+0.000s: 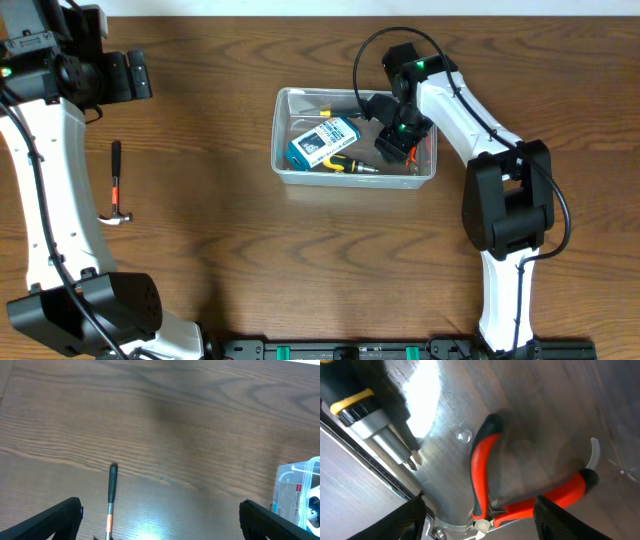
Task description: Pack container
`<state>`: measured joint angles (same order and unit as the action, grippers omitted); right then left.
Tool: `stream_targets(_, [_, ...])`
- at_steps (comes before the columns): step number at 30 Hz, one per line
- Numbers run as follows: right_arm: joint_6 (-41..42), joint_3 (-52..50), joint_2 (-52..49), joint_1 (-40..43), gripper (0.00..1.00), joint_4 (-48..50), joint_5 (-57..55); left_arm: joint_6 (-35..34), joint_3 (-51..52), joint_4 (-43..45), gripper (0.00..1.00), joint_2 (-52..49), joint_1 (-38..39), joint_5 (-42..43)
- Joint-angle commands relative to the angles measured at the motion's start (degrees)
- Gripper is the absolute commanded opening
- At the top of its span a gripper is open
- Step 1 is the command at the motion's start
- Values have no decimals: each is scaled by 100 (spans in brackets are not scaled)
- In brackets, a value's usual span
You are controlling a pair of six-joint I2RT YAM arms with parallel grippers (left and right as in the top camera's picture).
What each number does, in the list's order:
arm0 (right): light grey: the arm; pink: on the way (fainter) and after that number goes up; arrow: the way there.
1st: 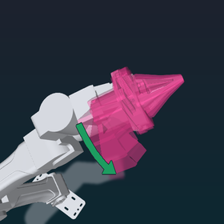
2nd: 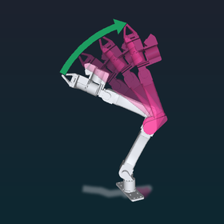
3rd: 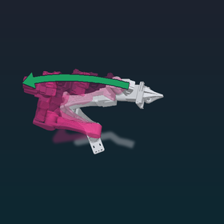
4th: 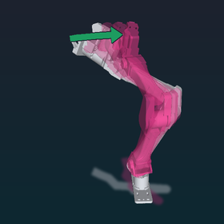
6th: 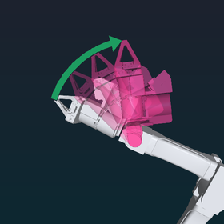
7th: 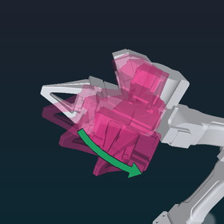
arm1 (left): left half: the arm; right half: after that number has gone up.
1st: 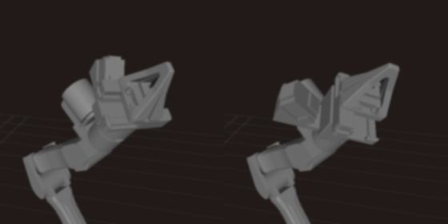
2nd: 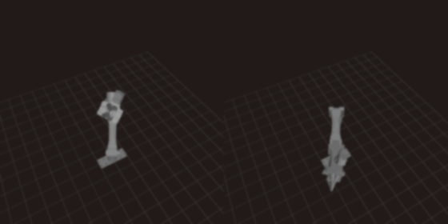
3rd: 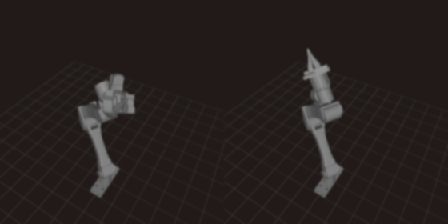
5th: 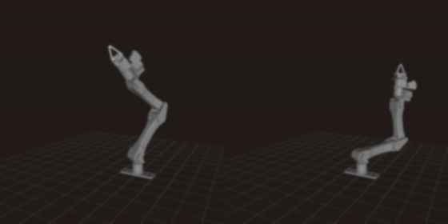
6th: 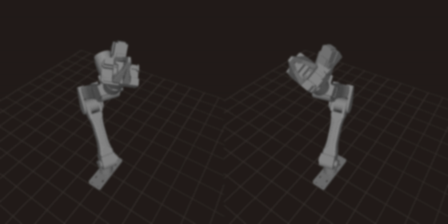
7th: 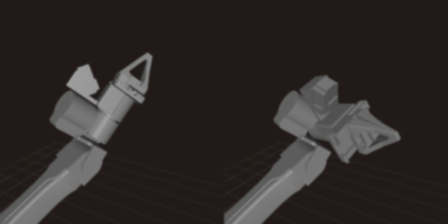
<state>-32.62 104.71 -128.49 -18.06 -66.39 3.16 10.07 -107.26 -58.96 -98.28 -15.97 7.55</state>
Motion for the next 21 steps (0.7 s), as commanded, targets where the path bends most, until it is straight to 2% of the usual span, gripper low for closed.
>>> stream_targets(1, [33,35,66,42,70,-28,-15,-74,44,-13,98,-20,2,44])
stream_targets(6, [22,337,684,-37,71,-68,-13,2,44,-31,98,-20,2,42])
stream_targets(12, [389,1167,2081,46,74,-31,-234,398,44,-195,98,-15,0,35])
stream_targets(13, [616,1303,2339,164,79,9,-396,476,44,-251,98,-15,0,35])
stream_targets(15, [1163,1453,2789,509,99,114,-647,787,44,-455,98,-15,-50,-22])
stream_targets(18, [1991,1471,3359,1362,99,79,-629,811,61,-549,98,-20,-339,-487])
stream_targets(21, [2295,1471,3606,2371,99,-289,-549,802,90,-527,98,-20,-879,-374])
